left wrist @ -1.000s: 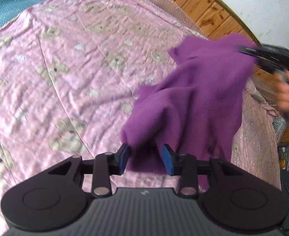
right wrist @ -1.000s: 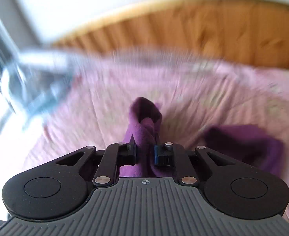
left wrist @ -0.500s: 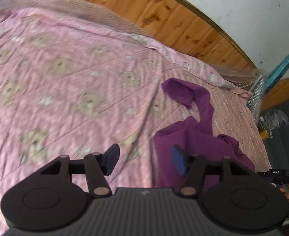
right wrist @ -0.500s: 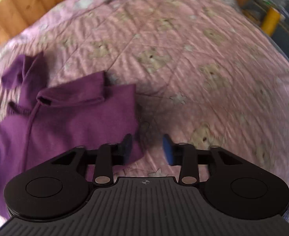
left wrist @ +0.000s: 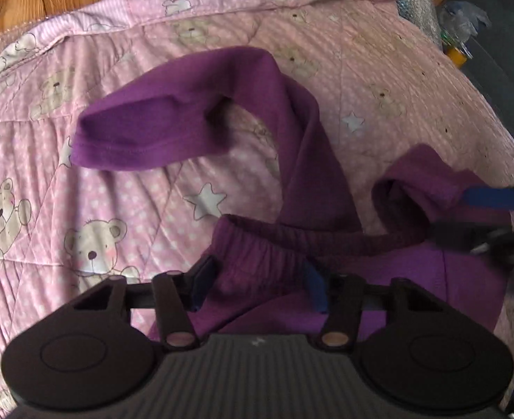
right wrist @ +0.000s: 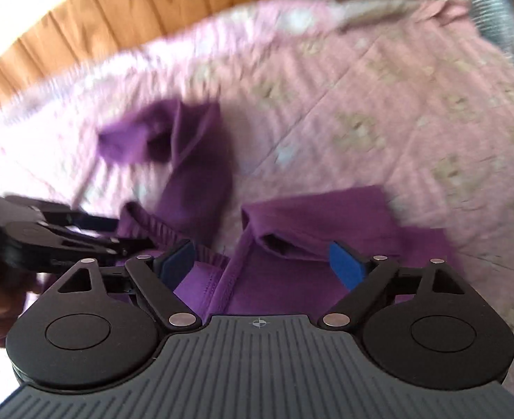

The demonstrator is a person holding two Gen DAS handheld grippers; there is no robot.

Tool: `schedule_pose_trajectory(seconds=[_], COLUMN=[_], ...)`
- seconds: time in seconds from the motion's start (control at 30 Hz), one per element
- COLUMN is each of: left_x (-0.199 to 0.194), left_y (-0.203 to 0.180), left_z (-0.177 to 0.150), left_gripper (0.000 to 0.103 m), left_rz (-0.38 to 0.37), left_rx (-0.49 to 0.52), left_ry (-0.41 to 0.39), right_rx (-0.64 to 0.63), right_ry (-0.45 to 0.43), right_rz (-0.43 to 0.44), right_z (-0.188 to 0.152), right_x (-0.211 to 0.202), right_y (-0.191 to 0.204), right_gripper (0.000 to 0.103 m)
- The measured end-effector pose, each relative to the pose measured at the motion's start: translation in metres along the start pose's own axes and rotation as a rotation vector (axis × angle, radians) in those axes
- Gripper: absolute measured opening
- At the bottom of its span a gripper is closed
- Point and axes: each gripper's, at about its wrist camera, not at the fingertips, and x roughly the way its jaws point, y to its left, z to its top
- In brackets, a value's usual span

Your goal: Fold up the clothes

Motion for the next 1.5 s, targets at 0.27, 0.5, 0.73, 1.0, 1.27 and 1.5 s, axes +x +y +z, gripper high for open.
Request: schedule_pose_trajectory(seconds=[0.27, 0.5, 0.73, 1.0, 1.27, 1.5], left_x=[-0.159, -0.254, -0.218, -0.191, -0.085, -0.038], left_y=[0.046, 0.148, 0.168, 0.159, 0.148, 0.146], left_z=[-0.027, -0.184, -0.296, -0.174, -0.05, -0.035], left_gripper=[0.014, 0.014, 0.026, 0.075, 0.077, 0.075], left_rz=[-0.205, 0.126, 0.345, 0.273, 0.273, 0.29], left_rx=[-0.327, -0.893, -0.987, -0.609, -0.151, -0.016], left_ry=[-0.451, -0.651, -0.299, -0.369, -0.202, -0.148], right_rx=[0.099, 0.244, 0.353, 0.354, 0.32, 0.342], right_ry=[-0.106, -0.072, 0.036, -0.031, -0.063, -0.024], right_rz=[-0.01, -0.171, -0.278, -0.217, -0.16, -0.128], right_z=[-0.015, -0.064, -0.098, -0.069, -0.052, -0.063], right_x=[-0.04, -0.052, -0.034, -0.046, -0.056, -0.05], right_y=[-0.036, -0.106, -0.143, -0.138, -0.12, -0.119], right_gripper=[0.003, 0.002, 0.01, 0.046, 0.068, 0.073])
